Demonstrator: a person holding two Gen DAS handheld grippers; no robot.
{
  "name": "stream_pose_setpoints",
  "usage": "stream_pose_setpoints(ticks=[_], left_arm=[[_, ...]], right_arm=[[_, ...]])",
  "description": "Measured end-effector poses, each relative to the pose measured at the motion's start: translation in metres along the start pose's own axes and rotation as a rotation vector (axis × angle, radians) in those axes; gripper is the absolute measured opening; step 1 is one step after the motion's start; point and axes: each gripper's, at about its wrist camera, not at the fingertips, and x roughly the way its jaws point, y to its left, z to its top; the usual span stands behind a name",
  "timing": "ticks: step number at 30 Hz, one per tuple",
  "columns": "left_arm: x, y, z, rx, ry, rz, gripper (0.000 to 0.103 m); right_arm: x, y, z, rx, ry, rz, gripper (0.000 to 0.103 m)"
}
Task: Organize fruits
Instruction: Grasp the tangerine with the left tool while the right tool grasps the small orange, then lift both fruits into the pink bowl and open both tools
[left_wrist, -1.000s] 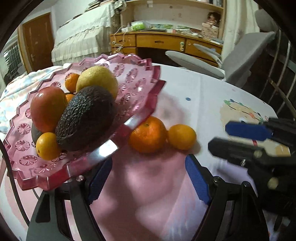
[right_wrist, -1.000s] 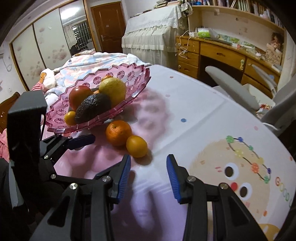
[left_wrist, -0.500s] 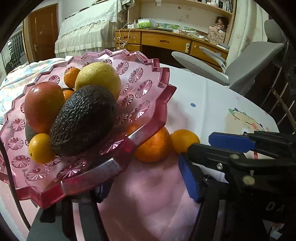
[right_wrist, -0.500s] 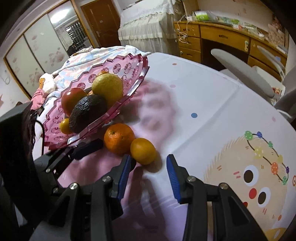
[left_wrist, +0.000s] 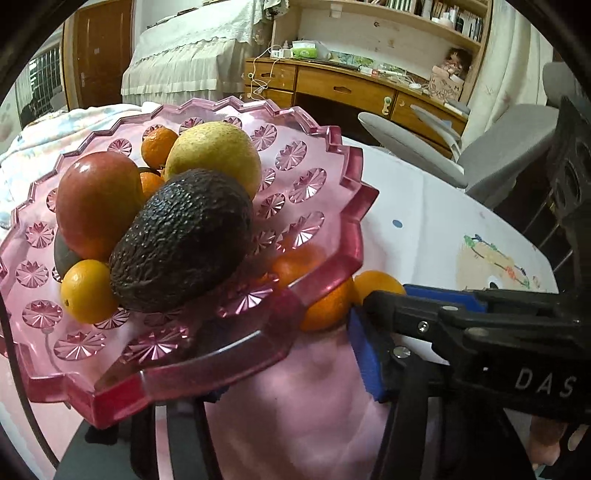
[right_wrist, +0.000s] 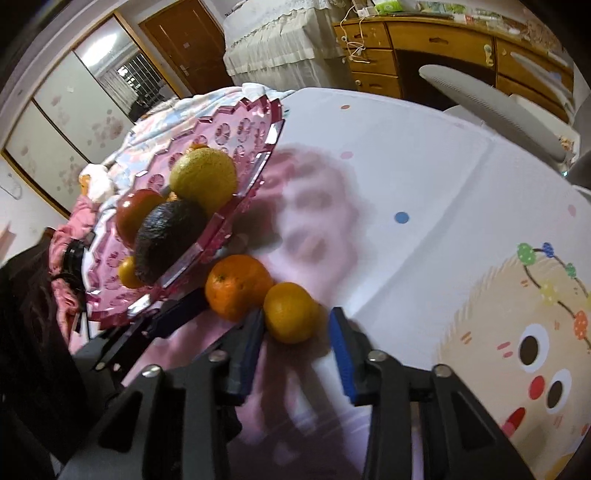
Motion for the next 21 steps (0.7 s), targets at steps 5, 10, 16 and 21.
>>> stream_pose_setpoints(ticks=[5,10,16,21], left_arm=[[-0.002,-0.003,0.000,0.014,-0.008,-0.032,0.038],[-0.003,-0.002,-0.001,0.018,-0.009,-0.037,0.036],[-0.005,-0.001,0.001,0.028,0.045,-0.062,0.035],[-0.015,0.000,-0.007,0.051,0.090,-0.094,0.035]], right_arm=[[0.001,-0.002,0.001,0.019,-0.002,0.002,0.029],[-0.003,-0.004,0.000,0.040,0.002,-0.010,0.029],[-0.014,-0.012,-0.007,0.113,0.008,-0.049,0.029],[-0.025,-0.018,-0.018,0.201,0.019,-0.095,0.029]])
